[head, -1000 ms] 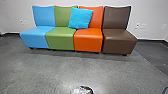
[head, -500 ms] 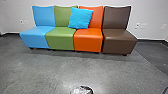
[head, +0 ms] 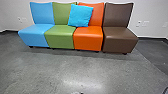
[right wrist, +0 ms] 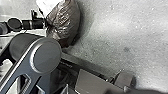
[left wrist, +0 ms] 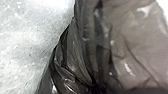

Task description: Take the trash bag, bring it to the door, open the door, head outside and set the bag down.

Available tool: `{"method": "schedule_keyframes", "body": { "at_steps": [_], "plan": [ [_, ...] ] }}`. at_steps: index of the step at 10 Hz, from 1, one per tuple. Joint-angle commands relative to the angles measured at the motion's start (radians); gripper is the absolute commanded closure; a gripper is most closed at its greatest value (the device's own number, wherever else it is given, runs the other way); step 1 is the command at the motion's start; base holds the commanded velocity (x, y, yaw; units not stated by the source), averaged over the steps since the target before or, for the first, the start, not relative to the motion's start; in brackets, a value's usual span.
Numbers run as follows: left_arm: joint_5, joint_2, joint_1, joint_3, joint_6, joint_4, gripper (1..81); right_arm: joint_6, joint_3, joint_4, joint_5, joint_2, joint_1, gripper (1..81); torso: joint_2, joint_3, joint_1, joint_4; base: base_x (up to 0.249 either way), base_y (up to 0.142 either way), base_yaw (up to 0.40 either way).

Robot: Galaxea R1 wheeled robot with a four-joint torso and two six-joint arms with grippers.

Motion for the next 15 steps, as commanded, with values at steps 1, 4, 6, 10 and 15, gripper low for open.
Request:
{"method": "schedule_keyframes", "body": {
  "at_steps": [1, 4, 6, 10, 15],
  "plan": [
    [0.132, -0.122, -0.069, 0.182, -0.002, -0.006, 81.1, -0.001, 0.019, 0.022, -0.017, -0.024, 0.04, 1.0, 0.097, 0.098, -0.063, 0.0, 0.0, 0.0, 0.0],
    [0.134, -0.181, -0.079, 0.268, -0.004, -0.044, 81.1, -0.009, -0.014, 0.021, 0.034, 0.001, -0.032, 1.0, 0.182, 0.16, -0.113, 0.0, 0.0, 0.0, 0.0],
    [0.134, -0.182, -0.079, 0.27, -0.004, -0.045, 81.1, -0.012, -0.051, 0.021, 0.058, 0.022, -0.075, 1.0, 0.253, 0.232, -0.158, 0.0, 0.0, 0.0, 0.0],
    [0.14, -0.184, -0.075, 0.276, -0.004, -0.046, 81.1, -0.012, -0.139, 0.021, 0.094, 0.077, -0.147, 1.0, 0.392, 0.375, -0.248, 0.0, 0.0, 0.0, 0.0],
    [0.188, -0.283, -0.077, 0.402, -0.004, -0.046, 81.1, -0.016, -0.235, 0.019, 0.118, 0.145, -0.223, 1.0, 0.565, 0.553, -0.361, 0.0, 0.0, 0.0, 0.0]
  ]
}}
